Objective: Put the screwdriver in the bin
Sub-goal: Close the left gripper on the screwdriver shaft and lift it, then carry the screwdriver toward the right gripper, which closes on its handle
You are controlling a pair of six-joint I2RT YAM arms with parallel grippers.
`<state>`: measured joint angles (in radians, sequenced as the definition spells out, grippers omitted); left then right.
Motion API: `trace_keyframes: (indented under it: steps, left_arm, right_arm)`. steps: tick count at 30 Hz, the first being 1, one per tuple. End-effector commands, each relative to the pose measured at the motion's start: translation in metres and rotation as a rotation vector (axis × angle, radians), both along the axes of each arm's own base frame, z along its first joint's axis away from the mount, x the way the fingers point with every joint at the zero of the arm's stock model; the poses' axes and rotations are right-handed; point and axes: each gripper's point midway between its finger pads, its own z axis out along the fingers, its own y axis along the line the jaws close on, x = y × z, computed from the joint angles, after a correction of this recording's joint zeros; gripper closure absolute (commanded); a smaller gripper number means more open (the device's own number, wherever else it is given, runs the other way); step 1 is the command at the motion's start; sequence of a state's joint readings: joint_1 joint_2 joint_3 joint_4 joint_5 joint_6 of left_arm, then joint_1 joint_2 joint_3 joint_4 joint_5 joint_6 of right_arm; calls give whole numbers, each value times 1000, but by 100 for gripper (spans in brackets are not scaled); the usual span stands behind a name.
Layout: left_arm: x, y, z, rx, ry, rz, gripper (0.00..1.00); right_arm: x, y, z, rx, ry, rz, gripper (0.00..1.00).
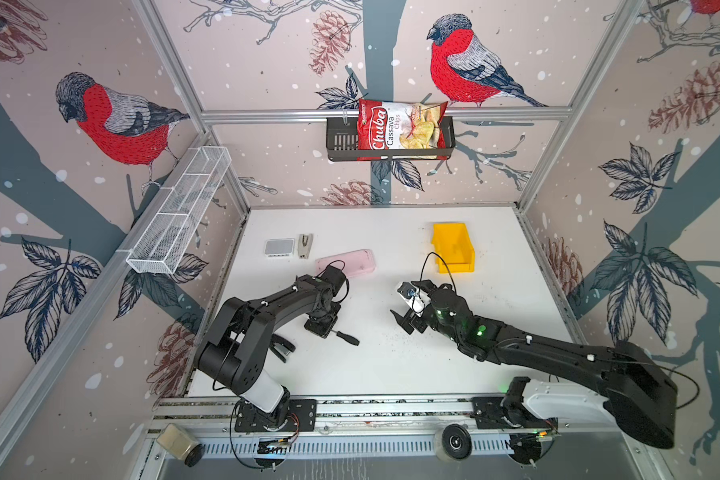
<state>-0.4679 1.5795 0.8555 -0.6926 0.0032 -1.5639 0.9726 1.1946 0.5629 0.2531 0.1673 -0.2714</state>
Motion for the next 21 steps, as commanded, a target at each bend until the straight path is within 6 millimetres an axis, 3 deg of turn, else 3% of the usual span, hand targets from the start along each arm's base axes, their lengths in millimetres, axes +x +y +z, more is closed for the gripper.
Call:
trace_keyframes:
  steps: [1,13,21]
  left_arm:
    - [8,3,7,26,-30,-6,100]
    - [49,4,66,80,-191,-39,100]
    - [98,-20,123,23,-494,-265,100]
  right_arm:
    - [0,3,5,4,-13,15,1]
    - [0,13,22,53,-2,32,1]
    - [-5,21,51,189,41,55,0]
